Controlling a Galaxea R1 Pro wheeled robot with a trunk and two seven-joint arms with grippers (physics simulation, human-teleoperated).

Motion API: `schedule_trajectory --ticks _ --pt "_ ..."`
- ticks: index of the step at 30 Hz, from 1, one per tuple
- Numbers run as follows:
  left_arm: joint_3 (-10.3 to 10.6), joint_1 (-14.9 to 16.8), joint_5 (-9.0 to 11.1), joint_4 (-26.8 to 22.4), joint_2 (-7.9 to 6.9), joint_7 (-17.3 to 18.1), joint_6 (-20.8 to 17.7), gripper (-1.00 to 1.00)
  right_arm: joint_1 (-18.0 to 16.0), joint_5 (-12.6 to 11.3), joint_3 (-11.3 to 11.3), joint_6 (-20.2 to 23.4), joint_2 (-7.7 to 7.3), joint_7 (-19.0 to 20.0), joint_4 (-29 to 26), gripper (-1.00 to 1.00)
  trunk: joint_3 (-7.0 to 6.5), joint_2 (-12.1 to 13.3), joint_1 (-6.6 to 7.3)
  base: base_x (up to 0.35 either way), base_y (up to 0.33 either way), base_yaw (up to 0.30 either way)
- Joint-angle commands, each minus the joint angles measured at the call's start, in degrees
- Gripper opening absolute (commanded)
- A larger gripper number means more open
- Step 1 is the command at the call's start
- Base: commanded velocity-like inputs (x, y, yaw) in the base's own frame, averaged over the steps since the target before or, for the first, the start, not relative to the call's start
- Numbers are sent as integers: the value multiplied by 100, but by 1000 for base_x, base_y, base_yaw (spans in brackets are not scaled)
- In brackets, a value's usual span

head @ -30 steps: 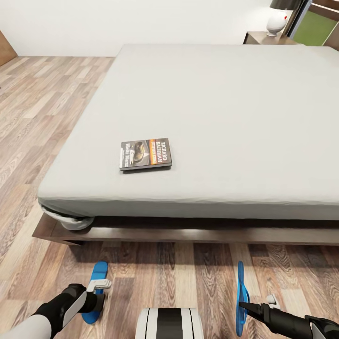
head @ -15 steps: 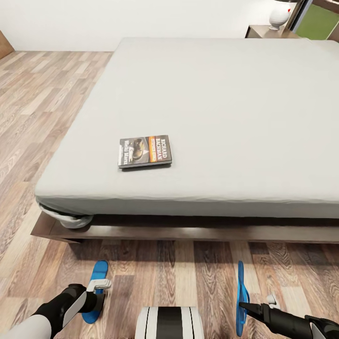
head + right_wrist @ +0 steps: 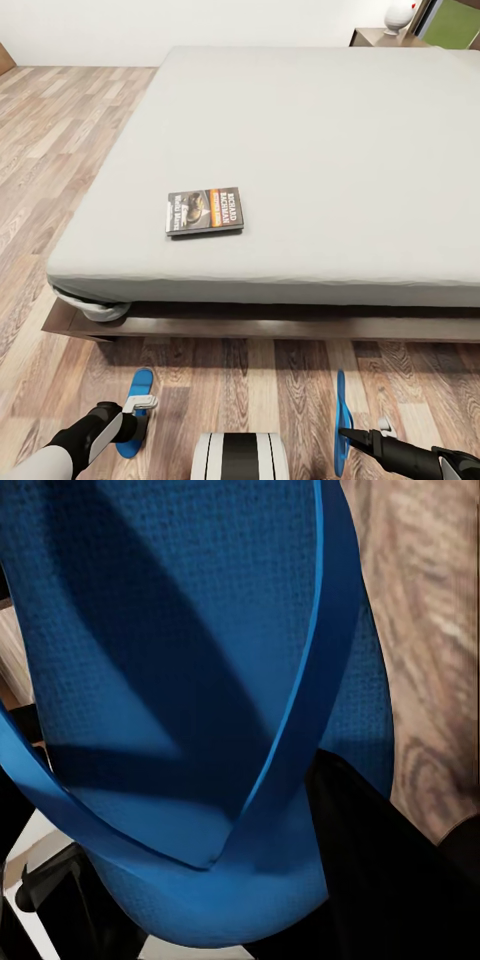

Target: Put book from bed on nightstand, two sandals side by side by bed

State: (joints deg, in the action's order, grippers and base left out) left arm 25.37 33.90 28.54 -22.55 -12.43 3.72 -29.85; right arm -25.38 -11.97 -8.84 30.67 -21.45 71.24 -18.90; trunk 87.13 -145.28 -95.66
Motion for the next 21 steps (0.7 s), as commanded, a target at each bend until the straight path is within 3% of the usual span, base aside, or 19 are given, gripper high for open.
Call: schedule_trajectory --ticks 1,21 --pt "20 4 -6 -9 -5 14 -21 -100 -2 -16 -12 53 0 12 0 -100 26 -3 -1 0 0 0" --pt "20 3 -6 -12 -5 14 -21 -100 -2 -16 -12 53 0 12 0 -100 48 -4 -4 0 0 0"
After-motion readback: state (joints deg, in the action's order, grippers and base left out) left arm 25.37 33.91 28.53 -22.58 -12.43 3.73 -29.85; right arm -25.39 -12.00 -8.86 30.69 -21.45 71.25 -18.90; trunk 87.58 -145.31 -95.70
